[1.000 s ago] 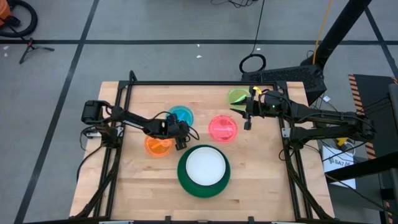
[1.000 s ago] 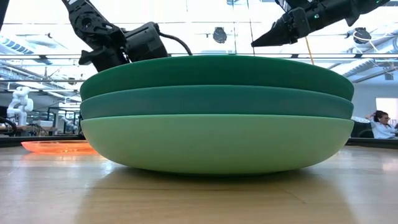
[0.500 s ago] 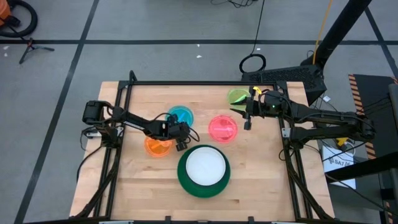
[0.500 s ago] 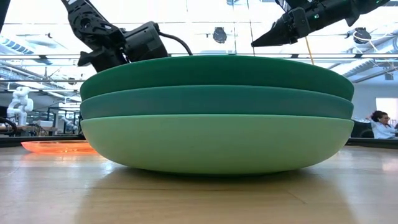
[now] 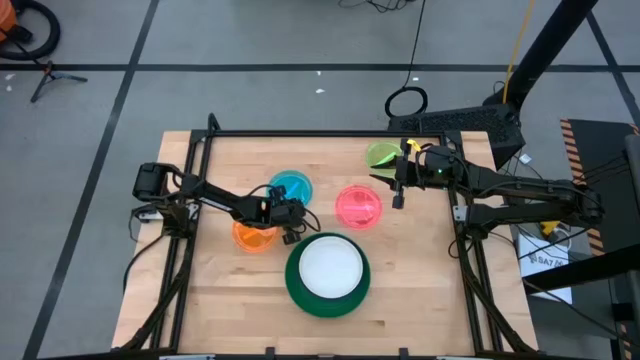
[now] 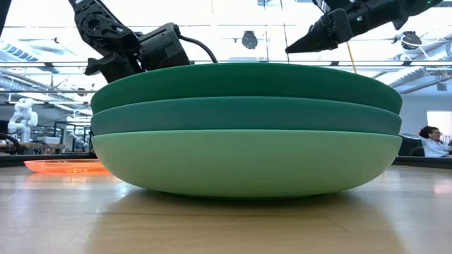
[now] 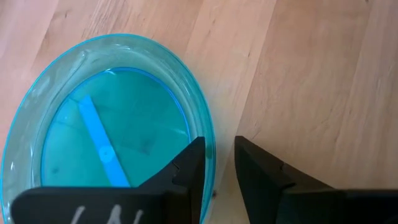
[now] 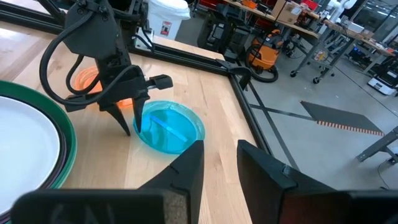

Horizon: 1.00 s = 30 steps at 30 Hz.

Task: Stack plastic plates
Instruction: Stack the light blue plate on top of the white plate

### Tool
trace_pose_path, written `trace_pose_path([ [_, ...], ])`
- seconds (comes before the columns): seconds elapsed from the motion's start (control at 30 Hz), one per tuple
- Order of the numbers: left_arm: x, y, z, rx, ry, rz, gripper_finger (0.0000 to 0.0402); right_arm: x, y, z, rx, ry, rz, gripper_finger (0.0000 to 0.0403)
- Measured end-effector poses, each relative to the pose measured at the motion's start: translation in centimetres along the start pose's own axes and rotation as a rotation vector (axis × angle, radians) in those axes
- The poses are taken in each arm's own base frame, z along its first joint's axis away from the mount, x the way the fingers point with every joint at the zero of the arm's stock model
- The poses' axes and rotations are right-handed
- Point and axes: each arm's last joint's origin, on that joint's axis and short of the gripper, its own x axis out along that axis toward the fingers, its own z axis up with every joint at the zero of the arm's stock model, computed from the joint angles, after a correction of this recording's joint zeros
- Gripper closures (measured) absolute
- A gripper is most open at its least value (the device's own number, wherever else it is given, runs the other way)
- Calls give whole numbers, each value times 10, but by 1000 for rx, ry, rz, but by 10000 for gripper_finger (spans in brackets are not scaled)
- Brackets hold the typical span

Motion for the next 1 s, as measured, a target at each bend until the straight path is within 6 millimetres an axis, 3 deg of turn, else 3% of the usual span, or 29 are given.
trace_pose_path([
  [1.0,0,1,0,2,2,14,310,0,0,0,1,3,1,314],
])
